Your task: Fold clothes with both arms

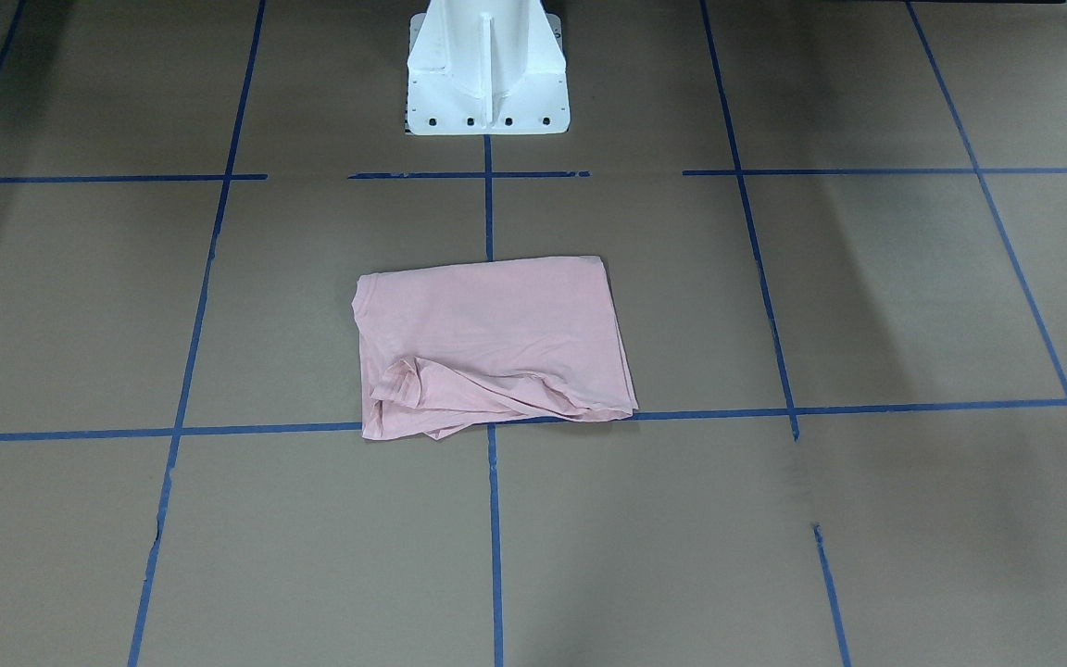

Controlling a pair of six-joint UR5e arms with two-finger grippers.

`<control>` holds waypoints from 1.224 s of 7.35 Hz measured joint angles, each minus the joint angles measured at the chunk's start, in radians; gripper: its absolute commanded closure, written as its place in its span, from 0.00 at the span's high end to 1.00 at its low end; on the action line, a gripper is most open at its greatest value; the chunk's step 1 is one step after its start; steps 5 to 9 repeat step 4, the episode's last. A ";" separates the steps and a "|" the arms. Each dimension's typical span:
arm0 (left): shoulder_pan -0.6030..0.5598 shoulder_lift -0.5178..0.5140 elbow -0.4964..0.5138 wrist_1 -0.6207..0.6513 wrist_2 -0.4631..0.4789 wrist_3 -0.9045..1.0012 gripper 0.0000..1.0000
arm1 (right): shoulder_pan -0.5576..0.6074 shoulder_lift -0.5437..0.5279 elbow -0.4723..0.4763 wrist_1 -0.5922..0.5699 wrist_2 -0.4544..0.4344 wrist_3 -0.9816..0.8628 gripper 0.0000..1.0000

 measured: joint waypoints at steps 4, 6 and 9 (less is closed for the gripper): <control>0.000 0.000 0.000 0.001 0.000 0.000 1.00 | 0.001 -0.006 -0.003 0.001 0.000 -0.001 1.00; 0.000 0.000 0.000 0.001 0.000 0.000 1.00 | 0.001 -0.006 -0.003 0.001 0.000 -0.001 1.00; 0.000 0.000 0.000 0.001 0.000 0.000 1.00 | 0.001 -0.006 -0.003 0.001 0.000 -0.001 1.00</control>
